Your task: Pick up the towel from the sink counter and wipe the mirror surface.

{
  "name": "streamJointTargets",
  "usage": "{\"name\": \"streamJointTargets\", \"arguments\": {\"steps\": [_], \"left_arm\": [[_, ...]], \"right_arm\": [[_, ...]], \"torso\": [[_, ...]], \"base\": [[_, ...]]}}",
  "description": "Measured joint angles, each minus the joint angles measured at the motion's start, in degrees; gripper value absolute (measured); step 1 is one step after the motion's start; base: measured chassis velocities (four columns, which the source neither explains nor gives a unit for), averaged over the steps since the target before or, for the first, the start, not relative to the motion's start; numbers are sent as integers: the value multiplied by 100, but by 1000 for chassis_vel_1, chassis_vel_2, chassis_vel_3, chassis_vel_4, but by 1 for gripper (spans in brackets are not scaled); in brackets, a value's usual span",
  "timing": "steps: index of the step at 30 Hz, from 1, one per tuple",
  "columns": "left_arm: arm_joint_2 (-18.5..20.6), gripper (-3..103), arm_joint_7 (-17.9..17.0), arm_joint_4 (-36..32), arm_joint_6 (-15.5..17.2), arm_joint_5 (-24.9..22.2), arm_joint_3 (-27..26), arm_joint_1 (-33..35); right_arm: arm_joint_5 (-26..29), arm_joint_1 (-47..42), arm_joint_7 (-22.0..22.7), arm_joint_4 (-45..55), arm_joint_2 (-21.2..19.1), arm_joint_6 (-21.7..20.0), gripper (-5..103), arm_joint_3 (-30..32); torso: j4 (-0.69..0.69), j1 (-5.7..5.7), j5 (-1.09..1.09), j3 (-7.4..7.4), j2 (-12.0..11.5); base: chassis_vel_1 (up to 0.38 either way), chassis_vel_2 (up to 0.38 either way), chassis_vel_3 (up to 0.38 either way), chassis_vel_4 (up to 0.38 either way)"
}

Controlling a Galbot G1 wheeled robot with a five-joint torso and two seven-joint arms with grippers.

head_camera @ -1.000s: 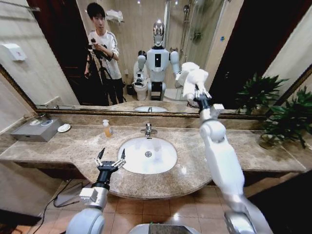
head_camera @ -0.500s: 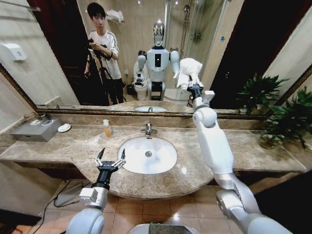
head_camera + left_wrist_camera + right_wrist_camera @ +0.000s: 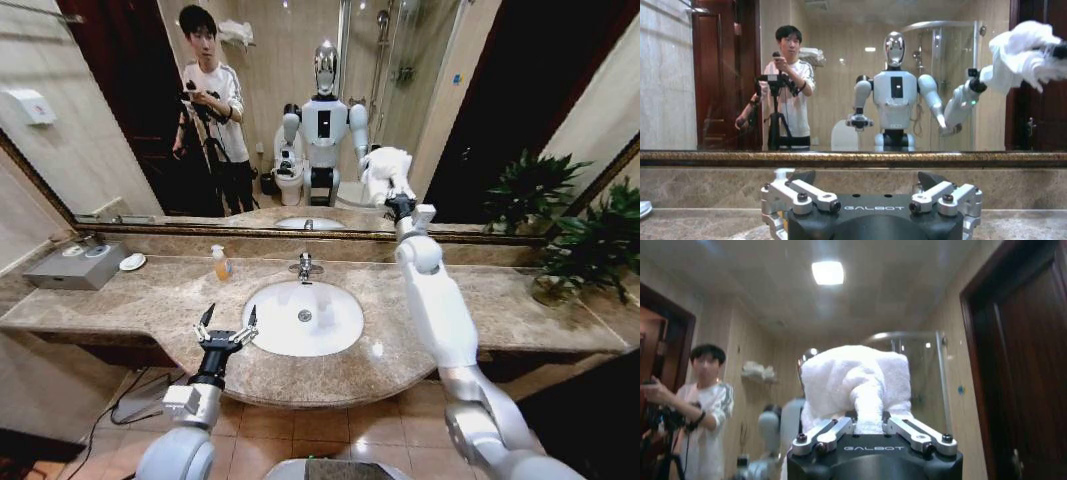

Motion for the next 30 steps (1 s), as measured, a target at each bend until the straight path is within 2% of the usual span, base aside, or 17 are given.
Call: {"name": "streamJointTargets", "arguments": {"steps": [4, 6, 14, 22, 30], "left_arm": [[0, 100, 0, 0, 0, 0, 0, 0], [0, 100, 0, 0, 0, 0, 0, 0], [0, 100, 0, 0, 0, 0, 0, 0], [0, 100, 0, 0, 0, 0, 0, 0], [0, 100, 0, 0, 0, 0, 0, 0]], "right_arm": [[10, 23, 4, 289, -27, -80, 13, -102], [-7, 22, 0, 374, 94, -121, 13, -308], [-16, -120, -2, 67, 378, -138, 13, -474], [117, -344, -19, 0, 257, -132, 13, -195], [269, 249, 74, 100, 110, -204, 13, -165]], "torso": [[-1, -1, -1, 0, 0], [1, -1, -1, -1, 1], [3, -1, -1, 0, 0], [-1, -1, 0, 0, 0], [2, 0, 0, 0, 0]], "base": [[0, 0, 0, 0], [0, 0, 0, 0], [0, 0, 0, 0], [0, 0, 0, 0], [0, 0, 0, 0]]}}
